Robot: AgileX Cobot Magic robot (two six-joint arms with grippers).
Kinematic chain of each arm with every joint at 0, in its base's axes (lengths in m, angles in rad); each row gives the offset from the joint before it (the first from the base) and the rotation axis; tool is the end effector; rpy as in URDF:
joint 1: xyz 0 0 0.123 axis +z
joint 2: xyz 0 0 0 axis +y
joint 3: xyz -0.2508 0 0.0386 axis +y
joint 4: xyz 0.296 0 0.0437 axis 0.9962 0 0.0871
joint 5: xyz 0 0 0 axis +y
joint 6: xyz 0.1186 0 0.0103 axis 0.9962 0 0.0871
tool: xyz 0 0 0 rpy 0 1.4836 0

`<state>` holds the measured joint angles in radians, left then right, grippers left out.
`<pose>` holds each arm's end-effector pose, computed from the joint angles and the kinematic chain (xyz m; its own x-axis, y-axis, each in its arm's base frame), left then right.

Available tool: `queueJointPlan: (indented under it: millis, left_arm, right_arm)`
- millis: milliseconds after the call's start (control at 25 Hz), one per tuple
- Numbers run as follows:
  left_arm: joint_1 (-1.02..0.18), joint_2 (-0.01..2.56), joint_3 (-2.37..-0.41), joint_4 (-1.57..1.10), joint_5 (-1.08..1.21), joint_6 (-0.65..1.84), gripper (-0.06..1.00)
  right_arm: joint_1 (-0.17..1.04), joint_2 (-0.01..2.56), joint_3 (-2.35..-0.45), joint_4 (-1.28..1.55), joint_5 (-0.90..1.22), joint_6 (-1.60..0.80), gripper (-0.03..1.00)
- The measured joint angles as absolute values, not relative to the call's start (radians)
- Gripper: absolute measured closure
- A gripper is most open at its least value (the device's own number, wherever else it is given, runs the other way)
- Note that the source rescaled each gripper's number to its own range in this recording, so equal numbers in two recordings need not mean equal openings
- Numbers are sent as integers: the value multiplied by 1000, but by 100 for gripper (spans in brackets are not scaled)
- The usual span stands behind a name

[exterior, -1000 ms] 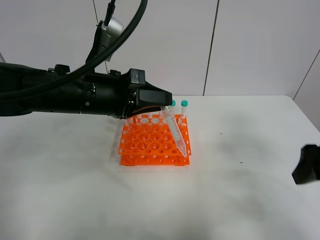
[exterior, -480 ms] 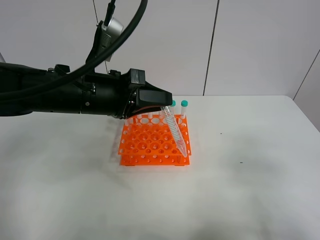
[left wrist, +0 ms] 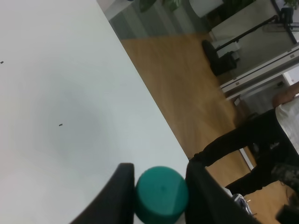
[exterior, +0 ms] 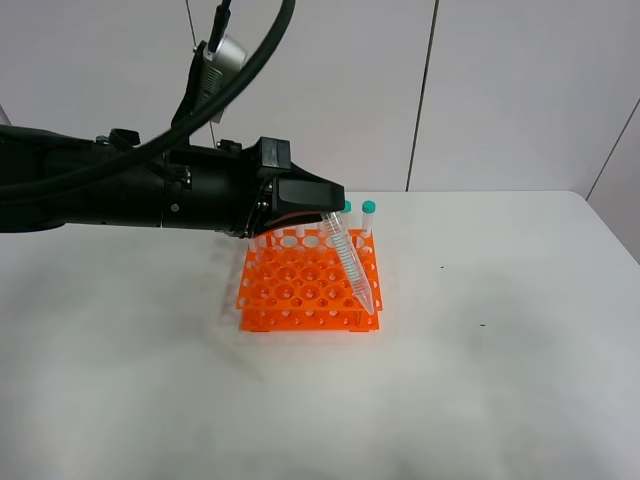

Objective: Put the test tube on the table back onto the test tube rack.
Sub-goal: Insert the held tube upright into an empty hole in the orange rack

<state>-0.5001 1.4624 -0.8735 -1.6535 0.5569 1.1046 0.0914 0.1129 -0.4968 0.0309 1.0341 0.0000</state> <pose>0.2970 -0.2338 0.2044 -0.7629 -0.1005 -0.6386 0.4924 0.5498 -0.6747 0.1131 0.0135 0.2774 -0.5331 -0.0330 -0.8454 -0.1052 0.9941 0.0275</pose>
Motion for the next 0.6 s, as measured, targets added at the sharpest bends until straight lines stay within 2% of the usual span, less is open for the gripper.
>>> queueJointPlan:
  millis: [320,600]
  left_arm:
    - [-500,1462,-874,-1653,557,1105,93]
    - [-500,1462,-874,-1653,557,1105,93]
  right_arm:
    - [-12,-3,-497,32,1034,0,-3]
    - [16,-3,-497,31,1034,0,-3]
